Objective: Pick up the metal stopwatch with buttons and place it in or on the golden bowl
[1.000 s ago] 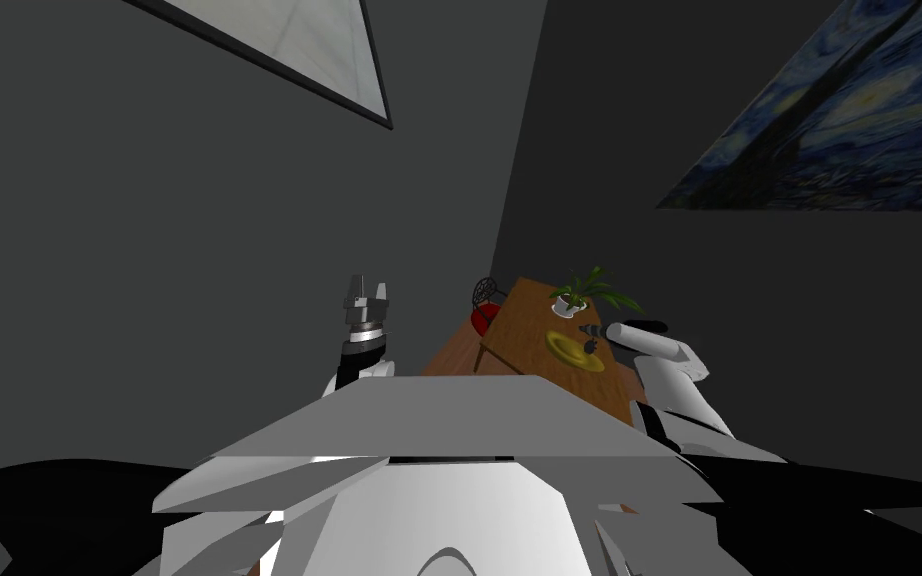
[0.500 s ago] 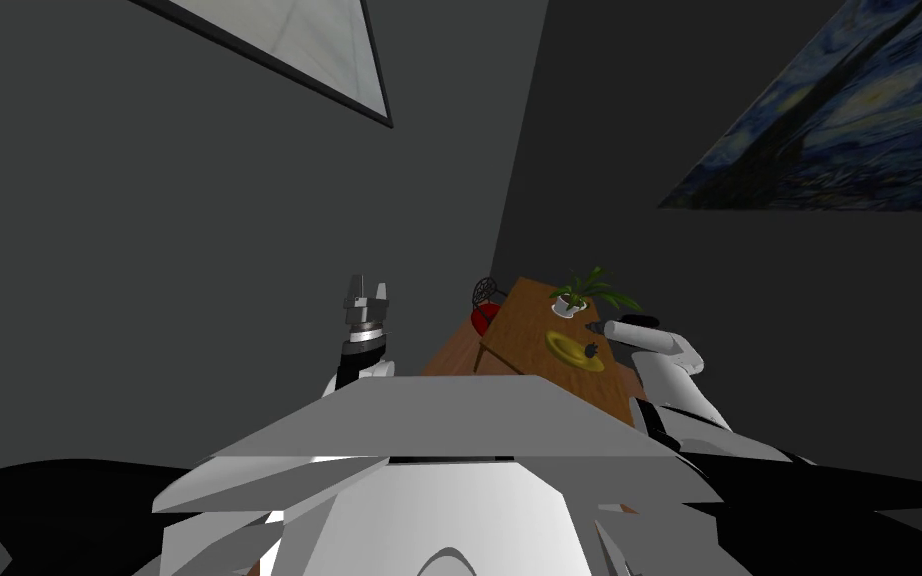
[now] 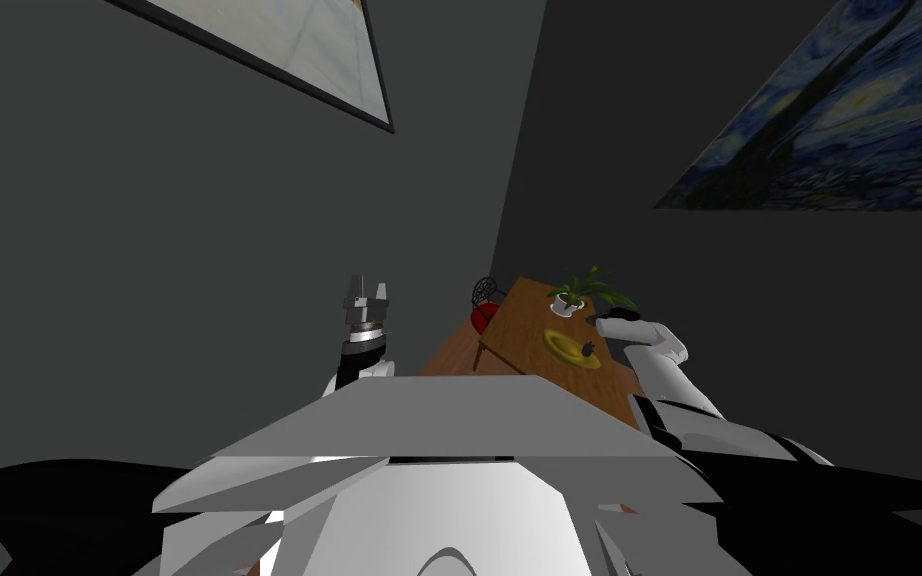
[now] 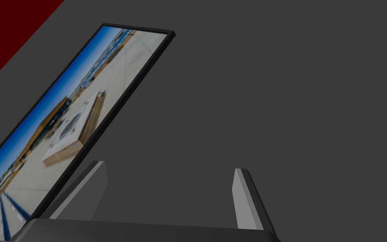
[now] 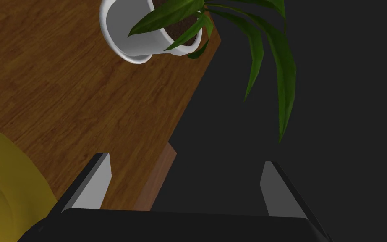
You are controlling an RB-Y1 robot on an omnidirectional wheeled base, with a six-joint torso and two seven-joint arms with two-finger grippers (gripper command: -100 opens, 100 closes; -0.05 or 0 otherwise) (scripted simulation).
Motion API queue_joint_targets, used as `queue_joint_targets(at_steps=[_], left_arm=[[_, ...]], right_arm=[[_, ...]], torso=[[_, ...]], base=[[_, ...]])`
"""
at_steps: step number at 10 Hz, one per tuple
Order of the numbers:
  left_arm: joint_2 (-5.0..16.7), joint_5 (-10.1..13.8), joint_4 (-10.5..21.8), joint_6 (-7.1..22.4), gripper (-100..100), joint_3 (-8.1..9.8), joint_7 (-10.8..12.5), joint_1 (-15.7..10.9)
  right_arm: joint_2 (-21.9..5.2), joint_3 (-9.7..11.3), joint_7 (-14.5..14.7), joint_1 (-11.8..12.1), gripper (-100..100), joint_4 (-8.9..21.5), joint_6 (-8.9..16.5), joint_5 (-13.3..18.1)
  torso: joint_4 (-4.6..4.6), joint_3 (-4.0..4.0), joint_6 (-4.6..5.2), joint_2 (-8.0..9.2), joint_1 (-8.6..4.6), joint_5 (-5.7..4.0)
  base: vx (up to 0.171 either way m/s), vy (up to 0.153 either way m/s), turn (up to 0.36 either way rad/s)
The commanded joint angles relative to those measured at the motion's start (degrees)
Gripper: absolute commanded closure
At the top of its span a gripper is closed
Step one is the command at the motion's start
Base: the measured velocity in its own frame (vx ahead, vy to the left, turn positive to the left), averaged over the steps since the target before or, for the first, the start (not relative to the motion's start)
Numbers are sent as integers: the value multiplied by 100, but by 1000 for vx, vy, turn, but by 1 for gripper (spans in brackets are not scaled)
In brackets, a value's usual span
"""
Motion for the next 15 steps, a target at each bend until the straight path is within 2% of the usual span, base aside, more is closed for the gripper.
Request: queue_joint_targets(at_steps=[1,4,5,6,7,8,10,11,12,13,14,15], left_arm=[[0,0,0,0,0,0,0,0],[0,0,0,0,0,0,0,0],[0,0,0,0,0,0,0,0],[0,0,0,0,0,0,0,0],[0,0,0,0,0,0,0,0],[0,0,0,0,0,0,0,0],[0,0,0,0,0,0,0,0],[0,0,0,0,0,0,0,0],[0,0,0,0,0,0,0,0],[0,0,0,0,0,0,0,0],[0,0,0,0,0,0,0,0],[0,0,0,0,0,0,0,0]], right_arm=[[-2,18,190,-6,-100,-11,-36,286],[-2,18,190,-6,-100,-11,-36,759],[-119,-79,472,-271,-100,243,-153,396],[-119,-79,621,-271,-100,398,-153,389],[-119,-79,707,-271,-100,398,-153,389],[-243,-172,925,-534,-100,640,-289,95],[-243,-172,1228,-546,-100,839,-289,95],[-243,-172,1228,-546,-100,839,-289,95],[-368,-264,1468,-794,-100,1048,-425,-169],[-368,-264,1604,-821,-100,1264,-425,-199],[-368,-264,1750,-821,-100,1280,-425,-199],[-492,-357,1935,-1096,-100,1560,-561,-481]], torso=[[0,0,0,0,0,0],[0,1,0,2,-1,0],[0,1,0,2,-2,0],[0,0,0,-1,8,3],[-1,-1,1,-2,13,3],[0,-1,0,-1,9,2],[-1,-1,0,-2,14,4],[-1,-1,0,-1,7,1],[0,0,0,0,1,0],[0,0,0,-1,9,3],[-1,-1,1,-1,10,2],[0,0,0,0,6,1]], base=[[7,4,0],[0,0,0],[7,33,-34],[12,44,-30],[7,26,-4],[8,39,-35],[9,30,-12],[0,0,0],[3,31,-40],[8,35,-21],[6,19,-1],[16,44,-38]])
